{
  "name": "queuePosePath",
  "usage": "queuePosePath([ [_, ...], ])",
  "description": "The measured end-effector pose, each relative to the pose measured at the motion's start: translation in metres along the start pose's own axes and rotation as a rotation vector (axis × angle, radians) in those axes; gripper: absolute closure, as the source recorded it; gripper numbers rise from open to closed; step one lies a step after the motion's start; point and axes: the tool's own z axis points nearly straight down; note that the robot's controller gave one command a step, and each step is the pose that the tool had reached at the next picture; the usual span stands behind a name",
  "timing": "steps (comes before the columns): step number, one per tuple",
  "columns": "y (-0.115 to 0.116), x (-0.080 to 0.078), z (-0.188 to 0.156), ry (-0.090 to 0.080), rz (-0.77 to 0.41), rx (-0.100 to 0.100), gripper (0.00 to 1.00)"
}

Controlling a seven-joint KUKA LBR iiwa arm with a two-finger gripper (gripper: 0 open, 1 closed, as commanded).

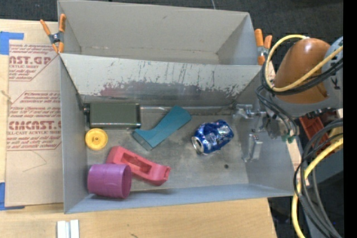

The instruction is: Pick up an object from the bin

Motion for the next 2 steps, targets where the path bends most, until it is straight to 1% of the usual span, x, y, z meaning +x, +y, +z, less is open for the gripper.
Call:
queuePosePath([
  [1,0.001,-0.002,-0.005,-0.007,-0.001,0.001,0.0],
  [2,0.045,-0.026,0.046,-0.007,0.001,0.001,0.0],
])
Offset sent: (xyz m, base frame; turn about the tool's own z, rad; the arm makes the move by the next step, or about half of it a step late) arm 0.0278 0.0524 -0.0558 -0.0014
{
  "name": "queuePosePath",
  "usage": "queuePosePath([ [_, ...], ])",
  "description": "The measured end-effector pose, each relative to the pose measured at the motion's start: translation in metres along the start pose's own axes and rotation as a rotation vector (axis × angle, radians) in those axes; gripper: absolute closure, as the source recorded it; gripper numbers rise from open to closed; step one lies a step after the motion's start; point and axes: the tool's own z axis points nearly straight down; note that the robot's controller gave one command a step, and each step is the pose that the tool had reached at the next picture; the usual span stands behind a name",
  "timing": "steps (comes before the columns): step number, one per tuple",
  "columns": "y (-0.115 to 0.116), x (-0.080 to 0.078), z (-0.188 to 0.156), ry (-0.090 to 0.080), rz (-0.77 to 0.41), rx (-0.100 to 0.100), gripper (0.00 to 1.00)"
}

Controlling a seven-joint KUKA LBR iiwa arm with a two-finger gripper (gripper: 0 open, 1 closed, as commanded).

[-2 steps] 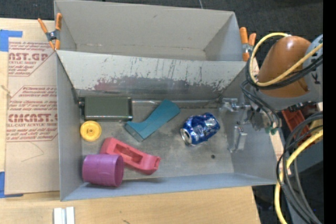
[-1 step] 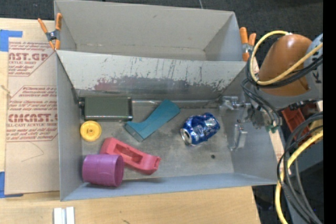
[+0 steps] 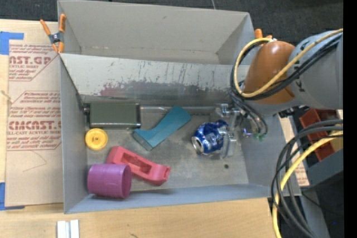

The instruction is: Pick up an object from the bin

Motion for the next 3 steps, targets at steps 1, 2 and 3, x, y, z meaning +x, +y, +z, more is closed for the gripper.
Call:
queuePosePath([
  [1,0.013,-0.001,-0.003,0.009,-0.028,-0.002,0.0],
  [2,0.009,-0.004,-0.033,-0.003,-0.025,0.0,0.0],
  [3,0.031,0.006,0.009,0.007,0.045,-0.003,0.0],
])
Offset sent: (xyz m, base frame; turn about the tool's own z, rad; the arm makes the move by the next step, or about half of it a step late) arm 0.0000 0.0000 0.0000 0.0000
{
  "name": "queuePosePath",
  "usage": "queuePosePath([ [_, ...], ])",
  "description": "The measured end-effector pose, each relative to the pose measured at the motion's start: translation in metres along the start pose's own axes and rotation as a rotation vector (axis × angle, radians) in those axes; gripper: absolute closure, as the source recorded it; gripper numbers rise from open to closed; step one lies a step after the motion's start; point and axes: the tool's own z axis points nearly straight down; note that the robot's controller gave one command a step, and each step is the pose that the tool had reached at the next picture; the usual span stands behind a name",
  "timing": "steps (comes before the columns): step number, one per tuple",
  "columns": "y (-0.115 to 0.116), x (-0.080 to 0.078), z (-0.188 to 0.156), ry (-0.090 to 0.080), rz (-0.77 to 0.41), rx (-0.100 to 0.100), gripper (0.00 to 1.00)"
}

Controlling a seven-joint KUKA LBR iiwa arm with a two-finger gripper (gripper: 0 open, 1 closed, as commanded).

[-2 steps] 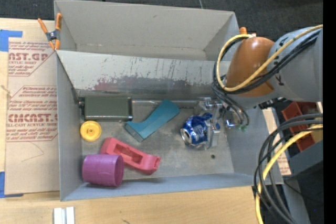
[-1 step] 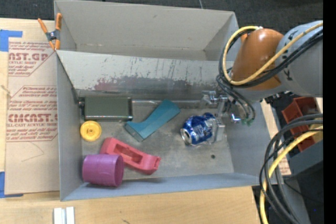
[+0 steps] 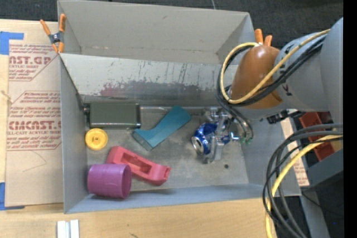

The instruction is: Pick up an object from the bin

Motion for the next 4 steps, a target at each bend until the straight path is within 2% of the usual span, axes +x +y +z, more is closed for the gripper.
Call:
queuePosePath([
  [1,0.006,-0.001,0.005,-0.005,-0.035,0.002,1.0],
  [4,0.005,0.001,-0.01,0.002,-0.04,0.001,1.0],
])
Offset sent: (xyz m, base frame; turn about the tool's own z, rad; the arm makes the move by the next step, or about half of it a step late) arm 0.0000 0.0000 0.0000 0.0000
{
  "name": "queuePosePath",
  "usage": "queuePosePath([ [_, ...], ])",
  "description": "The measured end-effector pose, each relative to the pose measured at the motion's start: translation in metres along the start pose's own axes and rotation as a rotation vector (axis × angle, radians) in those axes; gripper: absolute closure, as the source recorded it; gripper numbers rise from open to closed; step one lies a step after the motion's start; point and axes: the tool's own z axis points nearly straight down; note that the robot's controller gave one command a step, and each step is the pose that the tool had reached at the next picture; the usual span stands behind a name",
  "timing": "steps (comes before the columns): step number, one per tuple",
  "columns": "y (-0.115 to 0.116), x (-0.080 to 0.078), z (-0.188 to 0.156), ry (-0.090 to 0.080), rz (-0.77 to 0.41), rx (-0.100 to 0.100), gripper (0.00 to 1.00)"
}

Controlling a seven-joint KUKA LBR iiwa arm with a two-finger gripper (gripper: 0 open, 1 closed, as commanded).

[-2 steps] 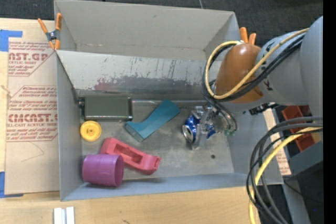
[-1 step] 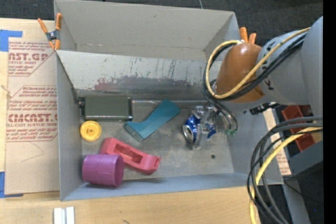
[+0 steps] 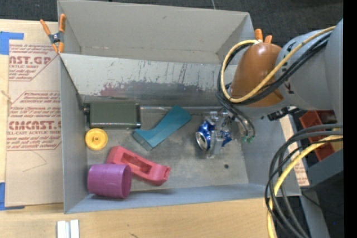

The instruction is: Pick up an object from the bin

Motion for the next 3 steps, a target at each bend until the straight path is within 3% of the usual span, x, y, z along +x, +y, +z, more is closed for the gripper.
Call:
queuePosePath([
  [3,0.0,-0.001,-0.049,-0.005,0.0,0.0,1.0],
])
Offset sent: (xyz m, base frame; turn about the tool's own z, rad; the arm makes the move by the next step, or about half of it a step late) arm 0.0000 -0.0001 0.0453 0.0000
